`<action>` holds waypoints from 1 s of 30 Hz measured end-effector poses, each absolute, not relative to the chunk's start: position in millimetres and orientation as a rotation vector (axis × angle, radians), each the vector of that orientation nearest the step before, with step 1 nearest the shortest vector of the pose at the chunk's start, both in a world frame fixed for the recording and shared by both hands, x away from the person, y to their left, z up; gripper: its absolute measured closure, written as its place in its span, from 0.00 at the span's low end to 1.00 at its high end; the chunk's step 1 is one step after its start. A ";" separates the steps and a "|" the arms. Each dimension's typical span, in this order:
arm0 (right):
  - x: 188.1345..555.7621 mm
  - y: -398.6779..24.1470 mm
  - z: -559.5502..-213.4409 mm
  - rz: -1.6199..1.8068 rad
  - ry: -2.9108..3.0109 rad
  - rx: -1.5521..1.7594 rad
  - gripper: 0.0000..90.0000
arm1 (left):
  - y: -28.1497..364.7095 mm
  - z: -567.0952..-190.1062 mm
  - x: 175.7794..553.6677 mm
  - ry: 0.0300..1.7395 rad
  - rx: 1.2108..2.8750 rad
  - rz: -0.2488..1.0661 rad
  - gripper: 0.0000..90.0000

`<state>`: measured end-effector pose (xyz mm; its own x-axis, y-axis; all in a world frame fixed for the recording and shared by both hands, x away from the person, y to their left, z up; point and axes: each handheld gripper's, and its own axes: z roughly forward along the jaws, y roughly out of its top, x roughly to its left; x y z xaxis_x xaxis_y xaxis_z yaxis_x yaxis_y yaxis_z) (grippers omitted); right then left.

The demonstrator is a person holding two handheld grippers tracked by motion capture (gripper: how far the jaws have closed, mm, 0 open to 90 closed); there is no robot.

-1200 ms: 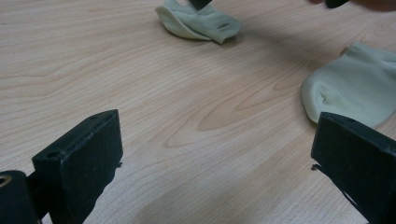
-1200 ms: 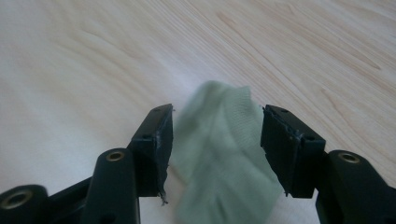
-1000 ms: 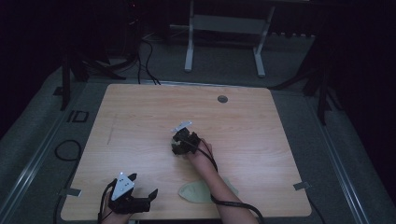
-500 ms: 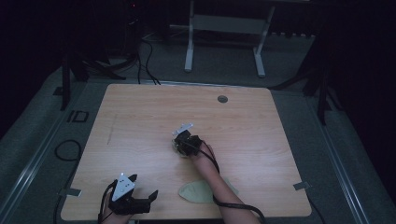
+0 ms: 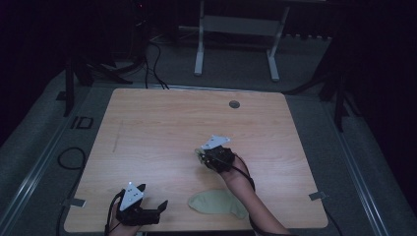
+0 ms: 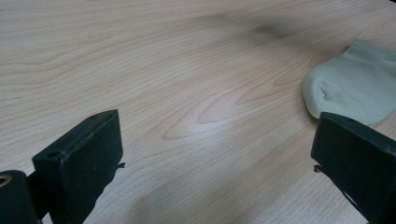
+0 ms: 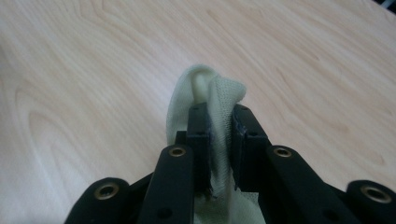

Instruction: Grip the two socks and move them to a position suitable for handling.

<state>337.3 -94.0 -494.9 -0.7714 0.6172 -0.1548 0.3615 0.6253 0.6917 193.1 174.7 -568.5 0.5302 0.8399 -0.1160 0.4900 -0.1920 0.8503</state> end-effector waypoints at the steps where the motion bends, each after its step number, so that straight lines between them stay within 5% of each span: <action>1: 335.3 -97.3 -495.9 0.916 2.476 0.776 0.88 | 174.4 -568.6 193.2 1.098 1.849 0.474 0.03; 23: 330.8 -114.8 -553.3 0.813 2.549 0.833 0.85 | 170.6 -569.7 195.4 1.090 1.876 0.466 0.03; 28: 330.7 -115.3 -540.2 0.813 2.603 0.811 0.64 | 166.1 -560.9 200.0 1.056 1.883 0.477 0.05; 30: 329.8 -116.4 -534.8 0.823 2.607 0.802 0.63 | 164.3 -558.3 201.5 1.039 1.889 0.486 0.05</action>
